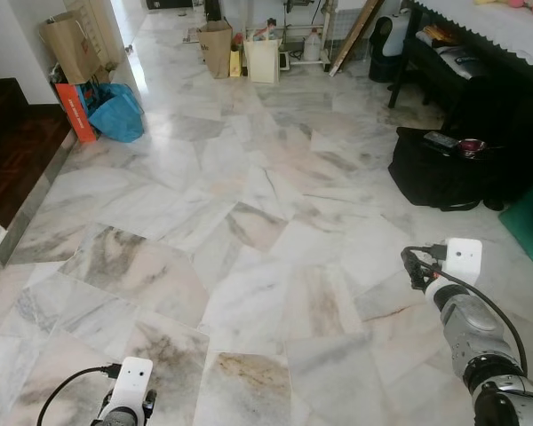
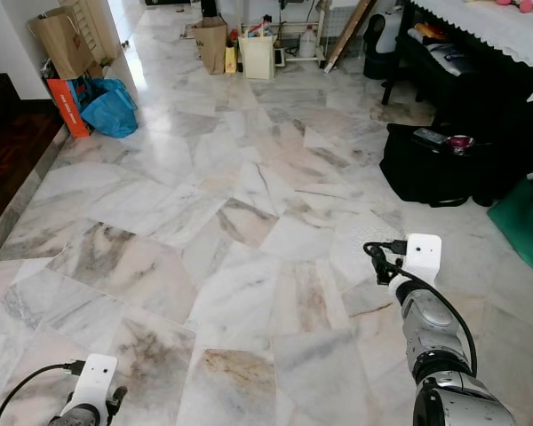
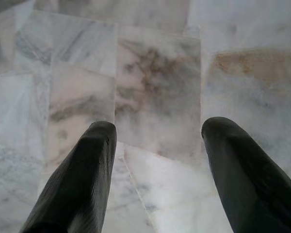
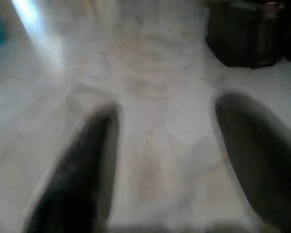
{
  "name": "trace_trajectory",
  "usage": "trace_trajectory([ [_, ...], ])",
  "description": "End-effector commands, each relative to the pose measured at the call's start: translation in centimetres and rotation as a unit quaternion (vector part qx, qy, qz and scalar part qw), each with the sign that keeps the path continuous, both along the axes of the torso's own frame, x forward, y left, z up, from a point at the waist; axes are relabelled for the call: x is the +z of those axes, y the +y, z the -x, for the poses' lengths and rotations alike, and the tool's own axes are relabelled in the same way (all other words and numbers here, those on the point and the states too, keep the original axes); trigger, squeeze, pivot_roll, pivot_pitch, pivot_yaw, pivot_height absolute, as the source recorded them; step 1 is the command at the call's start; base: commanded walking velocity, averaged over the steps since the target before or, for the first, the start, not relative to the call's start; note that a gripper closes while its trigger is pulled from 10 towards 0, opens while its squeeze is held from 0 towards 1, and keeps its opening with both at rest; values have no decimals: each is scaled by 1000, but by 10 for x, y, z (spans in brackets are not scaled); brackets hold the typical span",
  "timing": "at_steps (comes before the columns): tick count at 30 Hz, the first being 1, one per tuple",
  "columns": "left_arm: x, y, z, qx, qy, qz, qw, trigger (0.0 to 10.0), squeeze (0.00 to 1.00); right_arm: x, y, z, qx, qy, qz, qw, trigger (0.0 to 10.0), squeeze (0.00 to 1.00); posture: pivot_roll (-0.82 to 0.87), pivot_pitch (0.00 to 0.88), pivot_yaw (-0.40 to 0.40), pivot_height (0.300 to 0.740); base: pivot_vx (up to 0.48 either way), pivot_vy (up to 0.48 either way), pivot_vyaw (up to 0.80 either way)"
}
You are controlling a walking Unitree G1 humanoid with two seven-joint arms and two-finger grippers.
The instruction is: Hang hanger
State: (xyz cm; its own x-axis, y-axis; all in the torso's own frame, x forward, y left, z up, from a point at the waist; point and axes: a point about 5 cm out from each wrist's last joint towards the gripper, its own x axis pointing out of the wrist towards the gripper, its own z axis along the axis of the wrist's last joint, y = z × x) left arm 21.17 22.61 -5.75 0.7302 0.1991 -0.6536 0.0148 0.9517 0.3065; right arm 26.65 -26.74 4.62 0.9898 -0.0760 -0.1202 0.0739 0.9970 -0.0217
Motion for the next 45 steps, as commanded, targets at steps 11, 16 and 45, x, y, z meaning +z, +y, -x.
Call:
trace_trajectory([
  [11, 2, 9, 2, 14, -13, -14, 1000, 10000, 0, 10, 44, 118, 21, -35, -11, 999, 10000, 0, -106, 9, 9, 740, 0, 0, 0],
  [16, 2, 5, 0, 13, -16, -7, 1000, 10000, 0, -25, 37, 122, -8, 81, 3, 997, 10000, 0, -99, 6, 5, 740, 0, 0, 0],
  [45, -15, -9, 19, 65, 39, 63, 995, 10000, 0, -149, 33, 163, -45, 471, -30, 880, 10000, 0, -46, 0, -59, 740, 0, 0, 0],
])
